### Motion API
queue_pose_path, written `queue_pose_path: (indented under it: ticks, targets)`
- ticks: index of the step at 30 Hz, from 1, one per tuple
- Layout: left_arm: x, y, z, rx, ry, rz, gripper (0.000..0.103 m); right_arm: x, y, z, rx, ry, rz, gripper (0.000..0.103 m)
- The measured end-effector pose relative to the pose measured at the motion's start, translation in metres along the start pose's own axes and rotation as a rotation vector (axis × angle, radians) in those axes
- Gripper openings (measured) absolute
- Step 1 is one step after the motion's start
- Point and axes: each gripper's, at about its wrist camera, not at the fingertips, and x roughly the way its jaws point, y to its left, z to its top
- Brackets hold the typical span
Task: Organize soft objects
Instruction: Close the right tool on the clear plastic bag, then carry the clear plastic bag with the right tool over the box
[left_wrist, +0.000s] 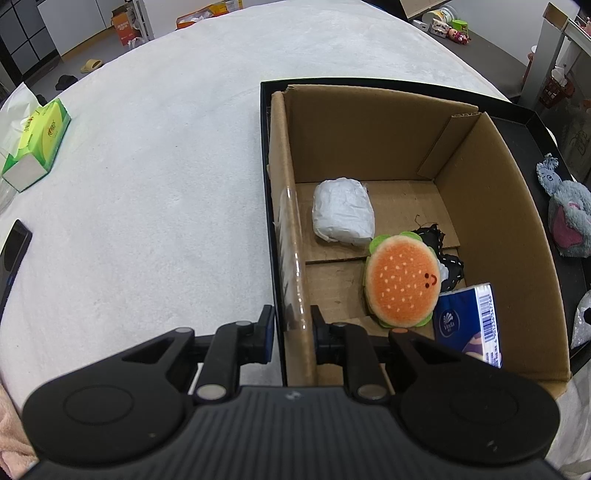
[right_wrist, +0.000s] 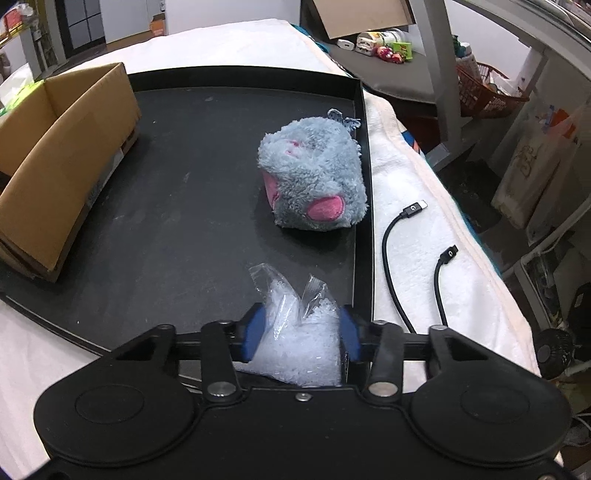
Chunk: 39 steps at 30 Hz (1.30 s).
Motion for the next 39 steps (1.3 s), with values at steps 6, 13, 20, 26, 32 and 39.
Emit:
queue_pose_path:
  ticks: [6, 13, 20, 26, 32, 39]
  targets:
    - [0.000, 0.000, 0.000, 0.000, 0.000, 0.000, 0.017, 0.000, 0.009, 0.001, -0.034, -0.011, 0.014, 0.029]
    - [0.000, 0.000, 0.000, 0.000, 0.000, 0.000, 0.017, -0.003, 0.017, 0.005, -0.044, -0.026, 0.055, 0.027]
    - [0.000, 0.000, 0.000, -0.001, 0.000, 0.000, 0.017, -0.007, 0.031, 0.013, -0.067, -0.052, 0.097, 0.027]
    - [0.000, 0.000, 0.000, -0.001, 0.001, 0.001, 0.017, -0.015, 0.046, 0.022, -0.090, -0.078, 0.128, 0.026]
    - [0.000, 0.000, 0.000, 0.001, 0.001, 0.001, 0.017, -0.023, 0.057, 0.029, -0.112, -0.089, 0.149, 0.026]
    - [0.000, -0.001, 0.000, 0.004, 0.001, 0.000, 0.017, -0.033, 0.064, 0.038, -0.116, -0.090, 0.155, 0.026]
